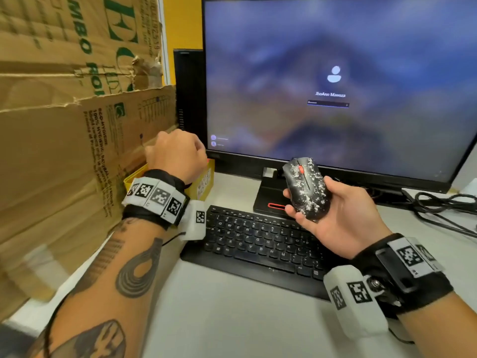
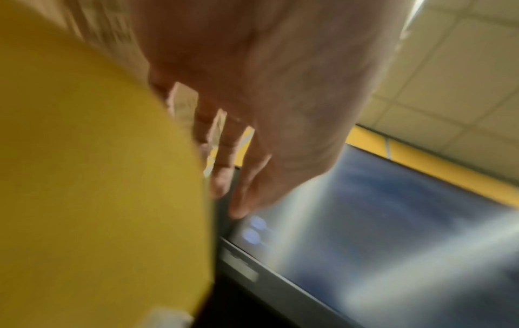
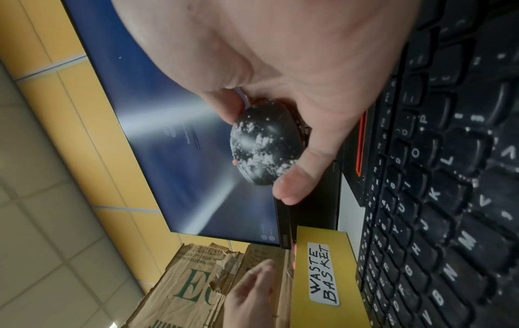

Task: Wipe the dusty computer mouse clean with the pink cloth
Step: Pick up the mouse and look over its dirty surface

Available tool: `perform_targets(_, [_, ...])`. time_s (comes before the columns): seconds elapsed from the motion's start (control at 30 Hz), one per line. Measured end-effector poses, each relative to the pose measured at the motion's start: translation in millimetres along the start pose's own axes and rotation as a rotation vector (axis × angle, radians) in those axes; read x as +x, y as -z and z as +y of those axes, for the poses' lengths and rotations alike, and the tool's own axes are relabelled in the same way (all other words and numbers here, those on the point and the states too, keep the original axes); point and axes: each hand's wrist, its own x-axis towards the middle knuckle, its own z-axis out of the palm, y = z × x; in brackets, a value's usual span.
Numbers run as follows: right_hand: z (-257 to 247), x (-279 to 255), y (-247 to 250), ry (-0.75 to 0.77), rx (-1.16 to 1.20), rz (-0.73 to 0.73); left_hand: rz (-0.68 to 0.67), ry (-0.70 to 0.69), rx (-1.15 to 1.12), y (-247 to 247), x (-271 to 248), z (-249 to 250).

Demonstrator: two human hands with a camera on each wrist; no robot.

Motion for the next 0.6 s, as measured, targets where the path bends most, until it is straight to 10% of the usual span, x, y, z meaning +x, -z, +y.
perform_targets(0.23, [10.6, 17.9, -29.7, -0.047, -0.005, -0.035, -0.448, 0.131, 0.11, -2.6, 6.9, -14.8])
perform_targets(0.6, [12.3, 25.9, -41.2, -0.055, 0.023, -0.094, -0.517, 0.234, 0.143, 17.3, 4.2, 8.7])
